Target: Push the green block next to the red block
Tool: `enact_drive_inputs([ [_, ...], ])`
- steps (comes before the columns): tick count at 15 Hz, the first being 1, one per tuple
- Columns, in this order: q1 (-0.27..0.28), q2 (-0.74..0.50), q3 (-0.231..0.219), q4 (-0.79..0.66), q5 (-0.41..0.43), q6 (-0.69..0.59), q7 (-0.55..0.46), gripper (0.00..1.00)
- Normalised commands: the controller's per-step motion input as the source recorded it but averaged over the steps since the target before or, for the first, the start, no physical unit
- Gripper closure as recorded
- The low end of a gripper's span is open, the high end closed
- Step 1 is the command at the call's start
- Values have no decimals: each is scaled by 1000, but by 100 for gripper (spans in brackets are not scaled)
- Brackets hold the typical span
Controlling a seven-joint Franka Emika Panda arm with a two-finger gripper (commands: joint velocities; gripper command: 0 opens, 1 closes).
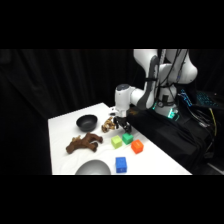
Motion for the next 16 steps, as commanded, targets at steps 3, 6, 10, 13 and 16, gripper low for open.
enact_drive_inputs([
  [3,436,75,-167,-56,-238,146,411,0],
  [6,310,72,-131,-18,-194,87,321,0],
  [10,-19,-65,9,42,-22,-190,82,0],
  [13,-123,-293,-52,64,-59,-401,24,0],
  [16,-198,-514,-1,53,-52,-568,0,0],
])
